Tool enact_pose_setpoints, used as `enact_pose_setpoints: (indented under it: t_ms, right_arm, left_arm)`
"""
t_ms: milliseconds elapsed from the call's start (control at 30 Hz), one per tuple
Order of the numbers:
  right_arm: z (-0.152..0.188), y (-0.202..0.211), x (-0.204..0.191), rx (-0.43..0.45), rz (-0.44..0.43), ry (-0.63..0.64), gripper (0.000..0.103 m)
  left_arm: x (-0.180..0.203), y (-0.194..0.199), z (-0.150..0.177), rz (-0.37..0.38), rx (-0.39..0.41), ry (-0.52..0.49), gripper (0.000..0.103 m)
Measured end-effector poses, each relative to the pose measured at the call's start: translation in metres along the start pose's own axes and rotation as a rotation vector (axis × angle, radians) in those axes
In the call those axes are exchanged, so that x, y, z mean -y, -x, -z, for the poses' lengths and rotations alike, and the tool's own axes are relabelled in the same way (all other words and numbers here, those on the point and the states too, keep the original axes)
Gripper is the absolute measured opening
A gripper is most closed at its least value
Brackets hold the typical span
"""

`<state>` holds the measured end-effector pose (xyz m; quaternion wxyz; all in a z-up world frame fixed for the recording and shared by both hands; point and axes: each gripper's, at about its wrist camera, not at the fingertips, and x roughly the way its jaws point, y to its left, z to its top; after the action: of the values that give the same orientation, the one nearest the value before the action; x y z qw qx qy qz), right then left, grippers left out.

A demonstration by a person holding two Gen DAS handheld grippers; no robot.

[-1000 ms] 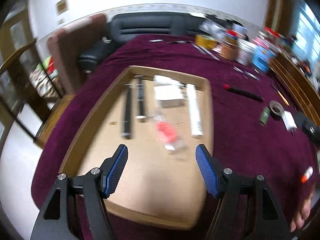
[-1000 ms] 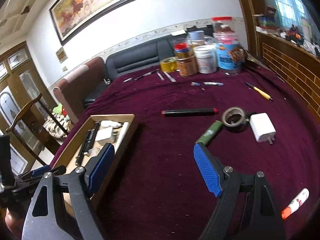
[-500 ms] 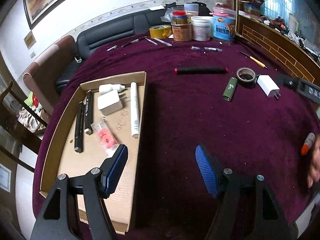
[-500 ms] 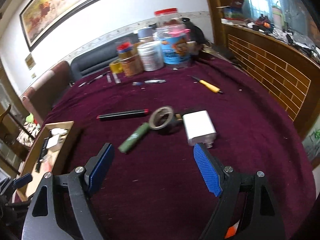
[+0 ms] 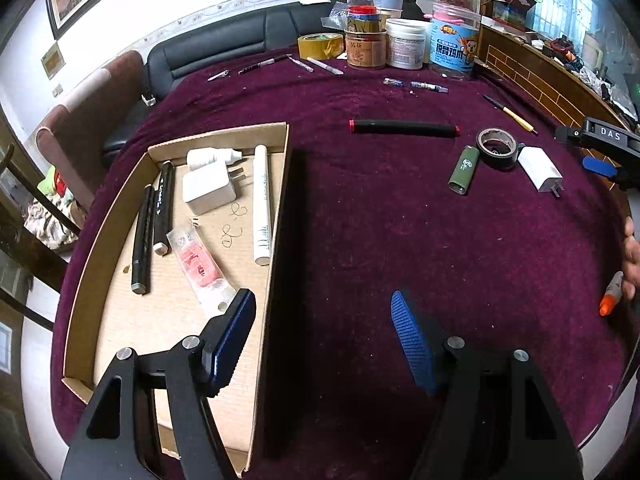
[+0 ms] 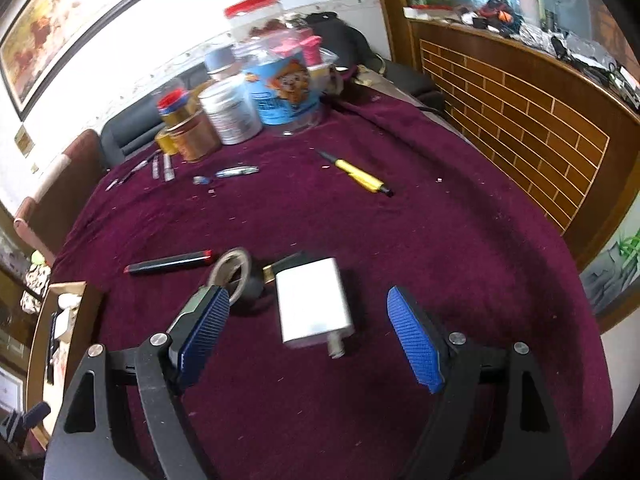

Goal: Organize rigid objects
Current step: 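Move the right tool over the white square charger while the left tool approaches the green lighter, then grasp the green lighter with the left tool while the right tool grasps the white charger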

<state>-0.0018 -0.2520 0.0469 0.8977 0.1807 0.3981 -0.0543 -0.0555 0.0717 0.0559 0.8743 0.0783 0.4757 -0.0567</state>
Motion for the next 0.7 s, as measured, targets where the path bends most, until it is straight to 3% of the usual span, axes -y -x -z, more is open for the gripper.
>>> enact_pose_setpoints:
  t_ms: [200,467,500,533,600,700]
  right_arm:
    - [-0.009,-0.025,0.017,-0.082,-0.037,-0.053,0.082]
    - [-0.013,-0.069,0.003,-0.205,-0.011,-0.045,0.081]
    - [-0.011,-0.070,-0.001,-0.201,0.007,-0.024,0.076]
    - [-0.009,-0.069,-0.006,-0.197,0.030,0.017,0.058]
    - [-0.004,-0.067,-0.015,-0.211,0.055,0.085,0.047]
    - [0.009,-0.058,-0.022,-0.245,0.006,0.112,0.047]
  left_arm:
    - [0.002,-0.005,0.002,0.020,-0.018,0.005,0.065]
    - [-0.004,0.000,0.004,0.027,-0.014,0.018,0.065]
    - [-0.006,-0.001,0.004,0.028,-0.015,0.024,0.065]
    - [-0.007,-0.001,0.004,0.030,-0.017,0.029,0.065]
    - [-0.008,-0.003,0.004,0.043,-0.027,0.037,0.065]
    - [-0.007,-0.006,0.005,0.068,-0.039,0.039,0.065]
